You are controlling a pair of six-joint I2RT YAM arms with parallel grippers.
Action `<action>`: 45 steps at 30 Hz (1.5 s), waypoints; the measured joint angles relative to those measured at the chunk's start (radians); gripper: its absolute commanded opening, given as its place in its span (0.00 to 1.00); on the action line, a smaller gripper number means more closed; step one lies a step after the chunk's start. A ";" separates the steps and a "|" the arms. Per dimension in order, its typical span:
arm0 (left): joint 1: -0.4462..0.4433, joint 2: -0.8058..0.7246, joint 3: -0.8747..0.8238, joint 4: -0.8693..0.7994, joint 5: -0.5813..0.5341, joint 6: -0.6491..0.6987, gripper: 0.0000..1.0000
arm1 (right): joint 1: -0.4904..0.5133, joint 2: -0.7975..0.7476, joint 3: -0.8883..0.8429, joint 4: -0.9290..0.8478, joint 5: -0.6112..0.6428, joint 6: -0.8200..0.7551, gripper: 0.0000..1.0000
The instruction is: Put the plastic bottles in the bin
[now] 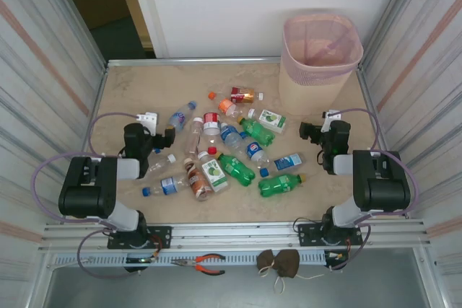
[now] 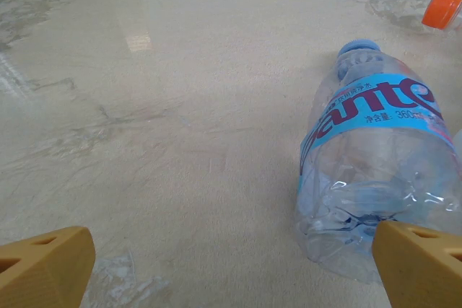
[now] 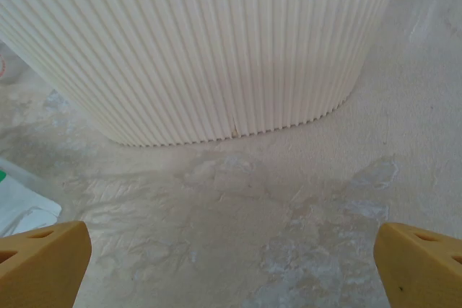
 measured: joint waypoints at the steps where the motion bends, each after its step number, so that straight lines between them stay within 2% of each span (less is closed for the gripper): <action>1: 0.000 0.000 0.000 0.001 0.000 0.000 0.99 | -0.001 0.000 0.000 0.001 0.000 0.000 0.99; 36: 0.022 -0.003 0.008 -0.011 0.001 -0.021 0.99 | -0.001 -0.008 0.014 -0.032 0.011 -0.015 0.99; 45: 0.018 -0.170 0.041 -0.153 -0.034 -0.042 0.99 | 0.000 -0.143 0.054 -0.177 0.033 -0.014 0.99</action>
